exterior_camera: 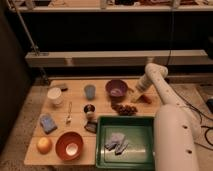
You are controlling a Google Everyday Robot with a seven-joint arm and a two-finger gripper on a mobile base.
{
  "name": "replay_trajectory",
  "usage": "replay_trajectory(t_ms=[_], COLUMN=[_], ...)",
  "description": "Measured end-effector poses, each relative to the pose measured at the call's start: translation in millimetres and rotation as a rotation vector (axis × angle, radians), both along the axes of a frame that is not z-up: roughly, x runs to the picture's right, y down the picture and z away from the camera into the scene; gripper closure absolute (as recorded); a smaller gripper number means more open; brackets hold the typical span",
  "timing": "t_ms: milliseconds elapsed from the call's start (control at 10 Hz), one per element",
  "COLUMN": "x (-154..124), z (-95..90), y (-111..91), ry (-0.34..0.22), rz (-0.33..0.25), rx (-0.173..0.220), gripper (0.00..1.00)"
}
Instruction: Place banana in table surface
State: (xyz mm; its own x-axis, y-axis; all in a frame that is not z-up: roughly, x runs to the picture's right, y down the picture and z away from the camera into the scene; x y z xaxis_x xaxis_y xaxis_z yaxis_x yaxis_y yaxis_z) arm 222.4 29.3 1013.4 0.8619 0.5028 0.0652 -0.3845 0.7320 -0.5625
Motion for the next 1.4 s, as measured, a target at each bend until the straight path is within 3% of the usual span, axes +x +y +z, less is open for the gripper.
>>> replay_trajectory(t_ms=[600, 900, 1100, 1400], x=[3, 5, 12, 45], z=[-9.5, -11.1, -20.1, -65.4], y=[-1, -1, 0, -27], ry=[-0.01, -0.009, -0.062, -0.264], rz=[-0.009, -0.007, 0.061, 0.279], rx=[0.002, 0.0, 0.019, 0.16], gripper=[0.96, 1.0, 1.0, 1.0])
